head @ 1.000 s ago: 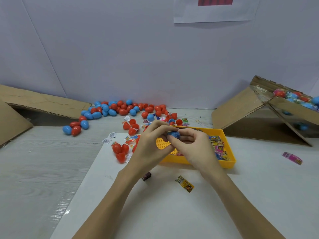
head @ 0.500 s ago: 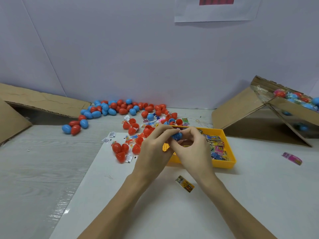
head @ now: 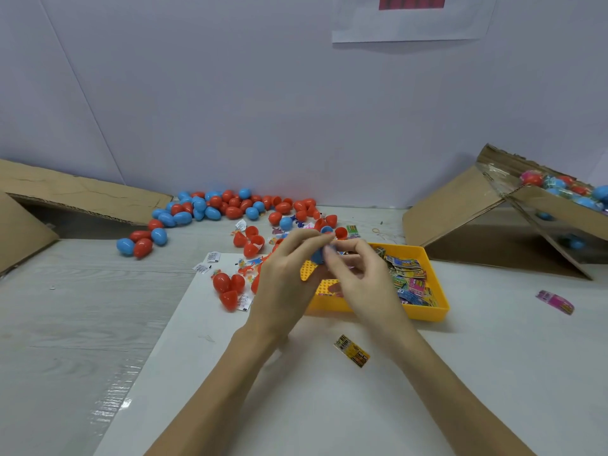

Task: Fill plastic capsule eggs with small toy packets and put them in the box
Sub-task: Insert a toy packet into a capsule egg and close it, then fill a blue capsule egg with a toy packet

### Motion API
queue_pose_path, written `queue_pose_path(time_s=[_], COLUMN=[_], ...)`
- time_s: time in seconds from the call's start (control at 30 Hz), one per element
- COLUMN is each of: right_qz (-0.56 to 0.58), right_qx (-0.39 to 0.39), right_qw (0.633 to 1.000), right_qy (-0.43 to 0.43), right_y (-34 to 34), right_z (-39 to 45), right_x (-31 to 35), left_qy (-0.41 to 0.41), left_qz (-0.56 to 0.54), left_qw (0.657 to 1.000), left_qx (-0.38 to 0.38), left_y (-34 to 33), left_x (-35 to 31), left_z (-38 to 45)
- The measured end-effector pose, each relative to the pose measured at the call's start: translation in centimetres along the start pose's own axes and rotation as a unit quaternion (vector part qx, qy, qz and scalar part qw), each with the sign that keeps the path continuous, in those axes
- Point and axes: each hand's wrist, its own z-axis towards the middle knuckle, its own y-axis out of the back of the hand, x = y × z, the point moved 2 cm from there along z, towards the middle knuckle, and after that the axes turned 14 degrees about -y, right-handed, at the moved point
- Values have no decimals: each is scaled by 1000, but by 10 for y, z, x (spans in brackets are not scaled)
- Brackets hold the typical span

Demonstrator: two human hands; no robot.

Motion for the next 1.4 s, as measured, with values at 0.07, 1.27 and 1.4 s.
queue_pose_path(time_s=[0.07,1.27,1.4], right_qz=[20,168,402], right_qx=[-1,15,-22], right_qw=[1000,978,910], right_qy=[-10,-121,-96], right_y=[4,57,123], right_z=[2,30,60], right_x=[4,19,65], left_qy=[19,153,138], left_qz=[-30,29,41], left_qw=[999,979,974], left_qx=[0,129,175], left_y=[4,-4,-13], left_x=[3,36,41], left_z=[4,-14,-19])
